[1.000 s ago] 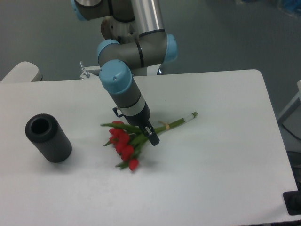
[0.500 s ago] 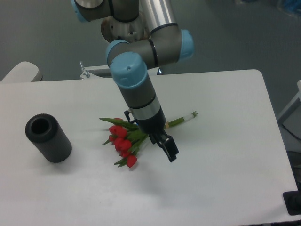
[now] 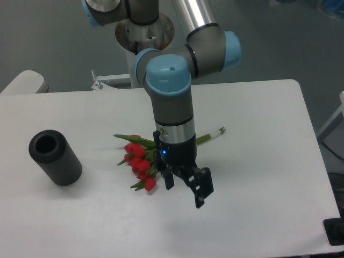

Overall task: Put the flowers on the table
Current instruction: 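Raise the open gripper up away from the tulips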

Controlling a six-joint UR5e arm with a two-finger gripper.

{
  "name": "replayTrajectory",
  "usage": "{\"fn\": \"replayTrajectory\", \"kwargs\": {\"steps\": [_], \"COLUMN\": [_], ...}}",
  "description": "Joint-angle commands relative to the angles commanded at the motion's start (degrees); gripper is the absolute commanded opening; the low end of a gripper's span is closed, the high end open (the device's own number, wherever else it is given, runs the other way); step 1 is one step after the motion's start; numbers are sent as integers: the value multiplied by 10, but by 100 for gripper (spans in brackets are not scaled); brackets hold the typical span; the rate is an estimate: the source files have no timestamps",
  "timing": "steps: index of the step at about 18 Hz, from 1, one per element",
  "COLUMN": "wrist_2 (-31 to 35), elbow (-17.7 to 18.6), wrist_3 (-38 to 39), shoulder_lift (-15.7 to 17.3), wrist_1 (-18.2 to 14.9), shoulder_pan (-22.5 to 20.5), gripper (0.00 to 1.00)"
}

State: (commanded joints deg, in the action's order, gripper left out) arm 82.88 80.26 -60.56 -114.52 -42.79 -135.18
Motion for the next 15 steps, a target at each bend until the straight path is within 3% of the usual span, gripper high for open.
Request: {"fn": "replayTrajectory", "kwargs": {"steps": [8, 15], "wrist_2": [-2, -7], "elbow": [-59, -69], "wrist_3": [0, 0], "shoulder_lift": [-24, -28], "wrist_1": [-51, -55], "shoulder_pan": [5, 5], "gripper": [99, 99]}}
